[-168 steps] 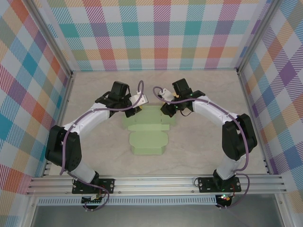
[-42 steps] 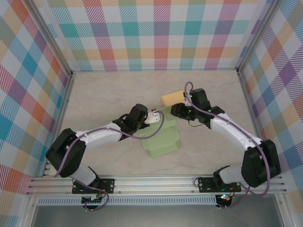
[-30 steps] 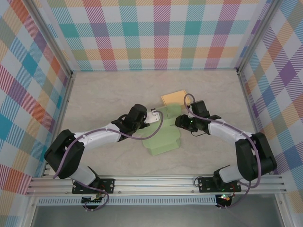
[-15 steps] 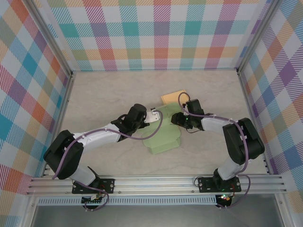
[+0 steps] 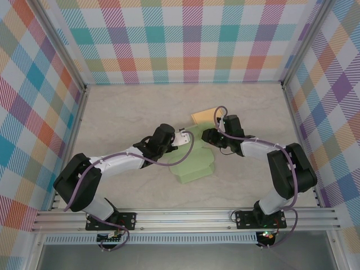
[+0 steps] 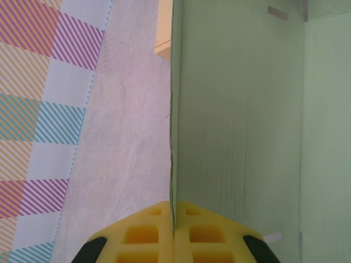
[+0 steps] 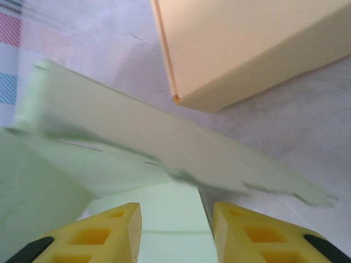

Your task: Fold the paper box

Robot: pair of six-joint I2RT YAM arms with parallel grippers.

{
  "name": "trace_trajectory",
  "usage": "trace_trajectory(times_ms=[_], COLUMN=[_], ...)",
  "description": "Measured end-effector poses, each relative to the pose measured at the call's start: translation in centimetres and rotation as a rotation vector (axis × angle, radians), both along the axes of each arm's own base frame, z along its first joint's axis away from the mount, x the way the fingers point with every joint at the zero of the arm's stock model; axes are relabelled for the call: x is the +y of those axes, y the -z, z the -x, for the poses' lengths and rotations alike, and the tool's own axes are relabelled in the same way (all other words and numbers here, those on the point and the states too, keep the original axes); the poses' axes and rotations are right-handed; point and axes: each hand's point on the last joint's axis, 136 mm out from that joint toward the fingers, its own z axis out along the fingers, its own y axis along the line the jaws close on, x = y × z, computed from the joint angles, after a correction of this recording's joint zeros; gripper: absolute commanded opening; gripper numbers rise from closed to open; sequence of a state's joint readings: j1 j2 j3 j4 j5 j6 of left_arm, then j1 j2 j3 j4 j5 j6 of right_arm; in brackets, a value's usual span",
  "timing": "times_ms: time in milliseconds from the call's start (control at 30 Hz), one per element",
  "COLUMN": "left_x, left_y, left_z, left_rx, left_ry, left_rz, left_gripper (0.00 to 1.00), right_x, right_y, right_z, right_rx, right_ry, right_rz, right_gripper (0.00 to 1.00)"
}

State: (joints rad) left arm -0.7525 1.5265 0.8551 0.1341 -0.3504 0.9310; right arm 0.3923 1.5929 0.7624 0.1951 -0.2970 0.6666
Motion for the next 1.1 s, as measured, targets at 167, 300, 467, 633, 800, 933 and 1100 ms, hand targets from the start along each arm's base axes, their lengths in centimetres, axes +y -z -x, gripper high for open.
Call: trace_trajectory(times_ms=[167,300,467,633,800,933,1100], left_x=[0.0,-0.1,-0.1,0.0,0.0,0.0,-0.1], left_y=[0.1,0.0,0.0,0.0,0.0,0.0,-0.1], left_z=[0.0,-0.1,-0.1,-0.1,-0.1,-0.1,-0.2], left_rx=[0.001,-0.002,-0.003,-0.003,-0.003,-0.003,-0.006], left_ry=[-0.002,-0.002,-0.003,-0.004,-0.004,-0.004,-0.004], left_rz=[0.002,0.006,0.005,0.004,0.004,0.004,0.005], left_gripper=[0.00,0.00,0.00,0.00,0.00,0.00,0.00], right_x=[0.5,1.1,0.6,-1.1,-2.1,-2.2,-1.8], right_y=[-0.6,-0.1,1.0,0.6,1.3,2.9,4.5], right_z=[-0.1,-0.4,-0.1,0.2,0.3,0.4,0.5], right_rx=[-0.010,-0.002,0.023,0.006,0.012,0.050,0.096], right_ry=[0.001,-0.002,0.016,0.066,0.091,0.090,0.073], right_rz=[-0.045,-0.070,-0.037,0.038,0.098,0.123,0.123], right_gripper=[0.42,0.42,0.47,0.49,0.50,0.49,0.46])
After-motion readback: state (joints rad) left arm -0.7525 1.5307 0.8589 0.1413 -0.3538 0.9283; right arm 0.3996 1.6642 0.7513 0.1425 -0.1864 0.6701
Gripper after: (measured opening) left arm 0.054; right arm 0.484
